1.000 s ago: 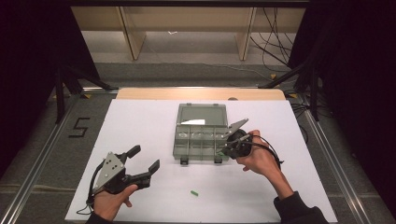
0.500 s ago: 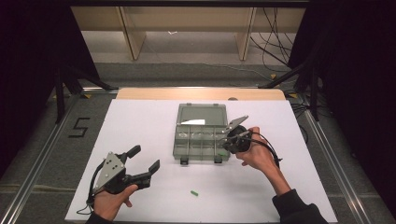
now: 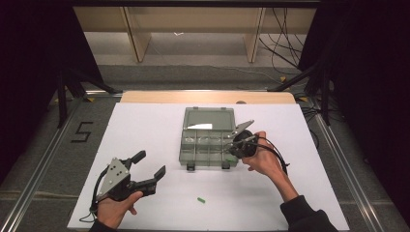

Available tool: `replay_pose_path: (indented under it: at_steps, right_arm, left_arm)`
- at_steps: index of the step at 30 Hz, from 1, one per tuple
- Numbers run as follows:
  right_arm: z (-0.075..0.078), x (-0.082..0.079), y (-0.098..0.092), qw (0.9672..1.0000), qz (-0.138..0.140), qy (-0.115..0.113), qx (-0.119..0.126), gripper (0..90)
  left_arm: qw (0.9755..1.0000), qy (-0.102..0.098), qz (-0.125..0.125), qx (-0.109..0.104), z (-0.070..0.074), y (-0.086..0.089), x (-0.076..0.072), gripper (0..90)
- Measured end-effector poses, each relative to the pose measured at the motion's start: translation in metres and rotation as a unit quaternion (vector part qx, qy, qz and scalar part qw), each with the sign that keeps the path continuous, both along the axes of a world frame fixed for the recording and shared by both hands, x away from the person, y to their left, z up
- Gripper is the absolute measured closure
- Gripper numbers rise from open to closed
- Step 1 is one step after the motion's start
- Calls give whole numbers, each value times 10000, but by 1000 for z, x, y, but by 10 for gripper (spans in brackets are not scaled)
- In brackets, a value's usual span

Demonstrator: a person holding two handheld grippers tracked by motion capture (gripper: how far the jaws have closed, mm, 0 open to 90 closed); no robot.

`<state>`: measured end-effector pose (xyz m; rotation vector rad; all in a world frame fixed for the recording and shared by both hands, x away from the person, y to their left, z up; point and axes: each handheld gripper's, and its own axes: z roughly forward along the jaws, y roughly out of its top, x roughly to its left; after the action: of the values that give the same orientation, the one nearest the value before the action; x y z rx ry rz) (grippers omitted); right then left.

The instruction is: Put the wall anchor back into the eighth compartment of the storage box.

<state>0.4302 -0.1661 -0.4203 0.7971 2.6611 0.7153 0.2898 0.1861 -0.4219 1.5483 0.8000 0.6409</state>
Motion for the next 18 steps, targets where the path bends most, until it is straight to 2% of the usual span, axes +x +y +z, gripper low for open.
replay_pose_path:
  at_steps: [8, 9, 11, 14, 18]
  right_arm:
    - [-8, 2, 4, 9999, 67, 146, -56, 824]
    - [-11, 3, 5, 9996, -28, 288, -66, 698]
    - [-10, 3, 5, 9997, -70, 247, 13, 664]
    - [-3, 1, 6, 9997, -69, 109, 190, 553]
    - [5, -2, 7, 9996, -39, 24, 293, 512]
  left_arm:
    - [10000, -2, -6, 1, 0, 0, 0, 171]
    - [10000, 0, -7, 0, 0, 0, 0, 171]
    - [10000, -4, -11, -2, 0, 0, 0, 171]
    - [10000, -3, -12, 1, 0, 0, 0, 171]
    - [10000, -2, -12, 0, 0, 0, 0, 171]
